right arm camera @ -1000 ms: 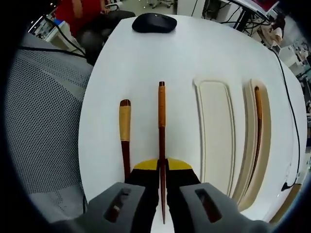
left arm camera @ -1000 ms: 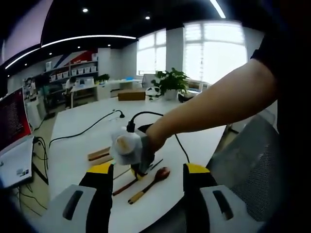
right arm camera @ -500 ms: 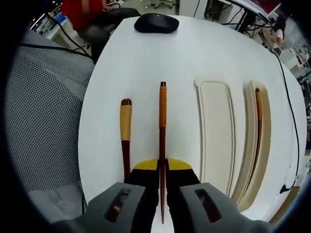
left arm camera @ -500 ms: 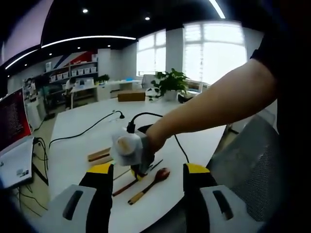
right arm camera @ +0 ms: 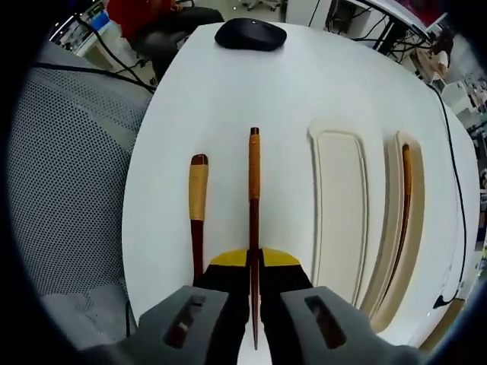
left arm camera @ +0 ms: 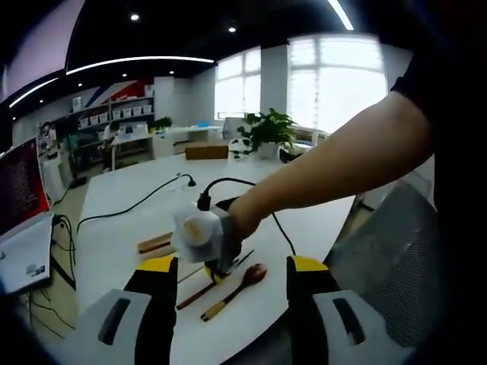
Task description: Arrange the utensils inside the cutlery case until each visible utensil rests in its matching compartment.
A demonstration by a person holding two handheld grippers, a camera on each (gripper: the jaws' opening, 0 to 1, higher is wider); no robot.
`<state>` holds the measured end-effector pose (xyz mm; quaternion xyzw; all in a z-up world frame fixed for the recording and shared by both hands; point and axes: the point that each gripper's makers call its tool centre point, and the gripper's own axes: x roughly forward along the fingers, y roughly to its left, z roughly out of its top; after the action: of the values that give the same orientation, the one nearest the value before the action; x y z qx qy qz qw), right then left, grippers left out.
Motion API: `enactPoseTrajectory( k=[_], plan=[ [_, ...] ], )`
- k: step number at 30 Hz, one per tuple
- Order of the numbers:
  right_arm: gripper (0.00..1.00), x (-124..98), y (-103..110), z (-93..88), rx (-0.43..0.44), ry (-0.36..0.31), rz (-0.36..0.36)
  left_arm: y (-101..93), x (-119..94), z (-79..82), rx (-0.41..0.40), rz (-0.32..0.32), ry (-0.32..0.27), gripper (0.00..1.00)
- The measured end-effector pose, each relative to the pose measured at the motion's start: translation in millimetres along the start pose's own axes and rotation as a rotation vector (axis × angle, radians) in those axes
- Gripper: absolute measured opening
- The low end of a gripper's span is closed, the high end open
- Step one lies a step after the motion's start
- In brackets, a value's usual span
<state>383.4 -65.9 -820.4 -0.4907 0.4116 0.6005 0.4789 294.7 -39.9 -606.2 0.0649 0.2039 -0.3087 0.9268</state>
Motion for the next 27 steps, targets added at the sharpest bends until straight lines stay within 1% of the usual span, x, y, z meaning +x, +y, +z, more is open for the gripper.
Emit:
enactPoseTrajectory(
  k=[2, 8, 14, 27],
  plan=[
    [0.00, -0.2, -0.3, 0.6, 0.012, -0.004, 0.001, 0.0, -0.1, -0.1, -0.001, -0.001, 0.000, 0.59],
    [0.00, 0.0, -0.5, 1.1, 0.002, -0.004, -0.007, -1.0, 0.4, -0.7, 0.001, -0.006, 0.004, 0.59],
    [0.00, -0.8, -1.9, 1.3, 0.054, -0.026, 0.003, -1.1, 0.5, -0.8, 0.001, -0.008, 0.004, 0.59],
    [0.00, -0.4, 0.8, 3.7, 0.044, -0.024, 0.008, -0.7, 0.6, -1.4, -0.001, -0.010, 0.006, 0.59]
  ],
)
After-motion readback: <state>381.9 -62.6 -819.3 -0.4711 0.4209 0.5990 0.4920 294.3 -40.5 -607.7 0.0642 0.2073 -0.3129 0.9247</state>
